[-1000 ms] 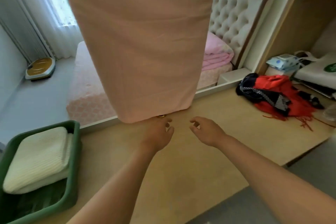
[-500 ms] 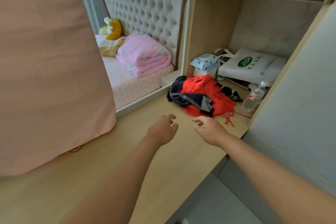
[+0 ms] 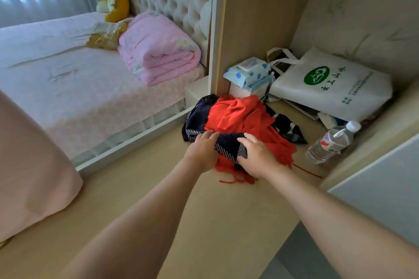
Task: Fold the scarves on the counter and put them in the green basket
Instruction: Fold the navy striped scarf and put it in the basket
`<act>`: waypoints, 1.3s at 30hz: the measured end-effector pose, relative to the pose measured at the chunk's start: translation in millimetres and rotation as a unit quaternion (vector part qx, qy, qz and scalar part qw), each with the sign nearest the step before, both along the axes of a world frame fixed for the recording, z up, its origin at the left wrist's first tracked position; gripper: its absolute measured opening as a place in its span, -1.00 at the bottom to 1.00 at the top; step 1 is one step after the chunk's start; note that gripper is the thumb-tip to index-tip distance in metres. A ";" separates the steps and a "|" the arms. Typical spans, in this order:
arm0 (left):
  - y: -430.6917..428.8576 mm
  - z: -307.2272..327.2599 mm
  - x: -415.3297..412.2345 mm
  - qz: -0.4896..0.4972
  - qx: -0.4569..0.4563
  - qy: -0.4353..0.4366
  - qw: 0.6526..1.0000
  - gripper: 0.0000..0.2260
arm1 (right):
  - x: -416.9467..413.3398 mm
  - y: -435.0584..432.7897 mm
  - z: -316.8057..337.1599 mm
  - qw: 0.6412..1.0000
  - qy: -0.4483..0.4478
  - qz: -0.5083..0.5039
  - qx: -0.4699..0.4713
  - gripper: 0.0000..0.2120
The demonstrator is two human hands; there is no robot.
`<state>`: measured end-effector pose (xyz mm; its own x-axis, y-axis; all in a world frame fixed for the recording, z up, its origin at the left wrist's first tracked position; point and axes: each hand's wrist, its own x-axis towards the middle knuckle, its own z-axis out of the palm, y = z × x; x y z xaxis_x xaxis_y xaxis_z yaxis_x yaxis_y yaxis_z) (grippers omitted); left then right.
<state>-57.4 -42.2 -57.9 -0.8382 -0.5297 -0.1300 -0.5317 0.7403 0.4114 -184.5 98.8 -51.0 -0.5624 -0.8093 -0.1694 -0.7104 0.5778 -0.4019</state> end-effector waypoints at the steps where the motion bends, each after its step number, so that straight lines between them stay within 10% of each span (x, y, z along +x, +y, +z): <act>1: -6.1 -4.2 -7.1 -0.015 -0.016 -0.016 1.000 -0.35 | -7.9 -6.7 -6.4 1.000 0.002 0.006 0.009 -0.33; 8: -14.9 -47.2 -19.5 -0.049 -0.074 -0.112 0.990 -0.22 | -29.5 -26.7 -44.6 0.996 -0.082 0.015 0.036 -0.05; 14: -3.8 -61.6 -4.4 -0.021 -0.090 -0.108 0.990 -0.42 | -26.8 -22.3 -50.1 0.995 -0.034 0.073 0.067 -0.67; 24: 20.7 1.5 44.5 0.093 -0.002 0.132 0.987 -0.77 | 19.2 -15.0 11.6 0.959 -0.246 0.022 -0.141 -0.76; 31: 27.3 36.6 127.3 0.122 0.058 0.090 0.987 -0.66 | 79.1 -18.8 21.7 0.963 -0.231 0.108 -0.092 -0.78; 39: 21.7 43.3 269.2 0.091 0.168 0.081 0.978 -0.68 | 184.1 -24.0 6.6 0.977 -0.079 0.183 0.075 -0.26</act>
<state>211.8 -20.5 -14.6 -0.7575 -0.6231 -0.1947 -0.5497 0.4479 0.7051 -0.4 74.8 -44.5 -0.1973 -0.9106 -0.3632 -0.8163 0.3577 -0.4535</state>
